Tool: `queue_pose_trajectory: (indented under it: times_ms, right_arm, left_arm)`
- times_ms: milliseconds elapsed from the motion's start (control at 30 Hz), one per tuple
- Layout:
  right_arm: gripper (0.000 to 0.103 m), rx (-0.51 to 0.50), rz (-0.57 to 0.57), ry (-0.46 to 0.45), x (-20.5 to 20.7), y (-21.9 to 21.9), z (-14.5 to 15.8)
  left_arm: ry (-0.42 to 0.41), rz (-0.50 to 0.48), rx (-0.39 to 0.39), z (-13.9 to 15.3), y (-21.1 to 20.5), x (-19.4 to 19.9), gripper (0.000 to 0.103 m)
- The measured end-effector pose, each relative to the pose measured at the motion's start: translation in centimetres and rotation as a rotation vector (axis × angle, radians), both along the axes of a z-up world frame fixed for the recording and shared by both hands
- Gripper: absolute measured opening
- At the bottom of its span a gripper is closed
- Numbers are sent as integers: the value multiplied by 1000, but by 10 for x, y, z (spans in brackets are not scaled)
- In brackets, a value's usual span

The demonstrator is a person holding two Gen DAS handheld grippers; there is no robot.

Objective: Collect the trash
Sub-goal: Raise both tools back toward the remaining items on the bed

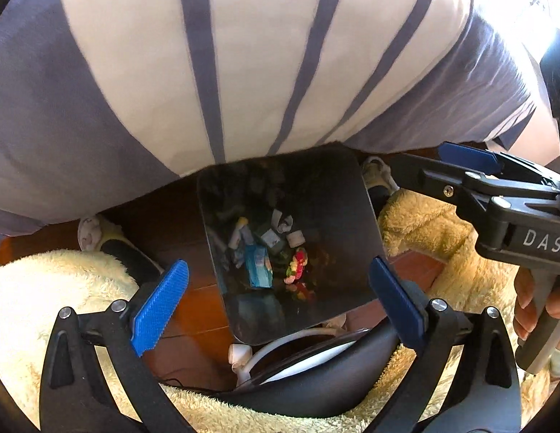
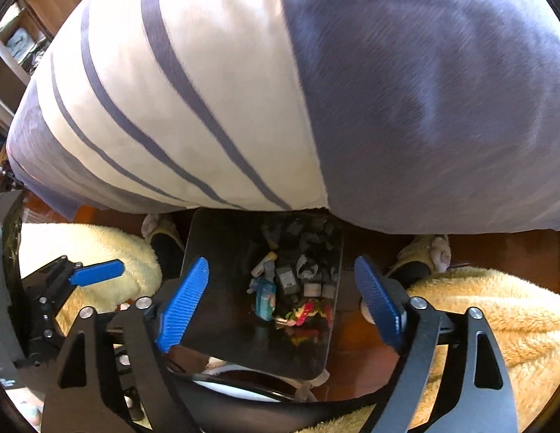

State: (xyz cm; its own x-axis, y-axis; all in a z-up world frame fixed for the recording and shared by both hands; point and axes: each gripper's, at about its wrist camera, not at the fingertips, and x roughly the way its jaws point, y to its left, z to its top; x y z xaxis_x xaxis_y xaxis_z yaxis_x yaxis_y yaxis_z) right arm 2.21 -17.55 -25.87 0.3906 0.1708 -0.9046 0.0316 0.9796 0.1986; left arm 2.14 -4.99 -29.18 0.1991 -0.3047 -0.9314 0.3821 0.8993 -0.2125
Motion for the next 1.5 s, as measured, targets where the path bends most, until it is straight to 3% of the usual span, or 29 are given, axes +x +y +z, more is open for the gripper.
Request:
queue_pose_trajectory:
  times_ms: [267,500,700,967,1233,1500]
  right_arm:
    - [92,-40,-4,-77,-5,-3,35]
    - [97,-91,-27,-261,-4,-21,111]
    - [99,-129,-39,-376,17,-32,162]
    - [99,-182,-39,-439,63,-39,201]
    - [99,-197,-19,-428,122,-33,205]
    - [99,-174,32,-359,189,-17,182]
  left_arm:
    - [-99,41,-47,50,13,1,95]
    - [-269,76,-73,124,28,10,95]
    - [-387,126,-52,180,42,40,95]
    - [-479,165,-13,223,61,91,95]
    - [-478,173,28,226,60,148,95]
    - [-422,199,69,206,60,205,95]
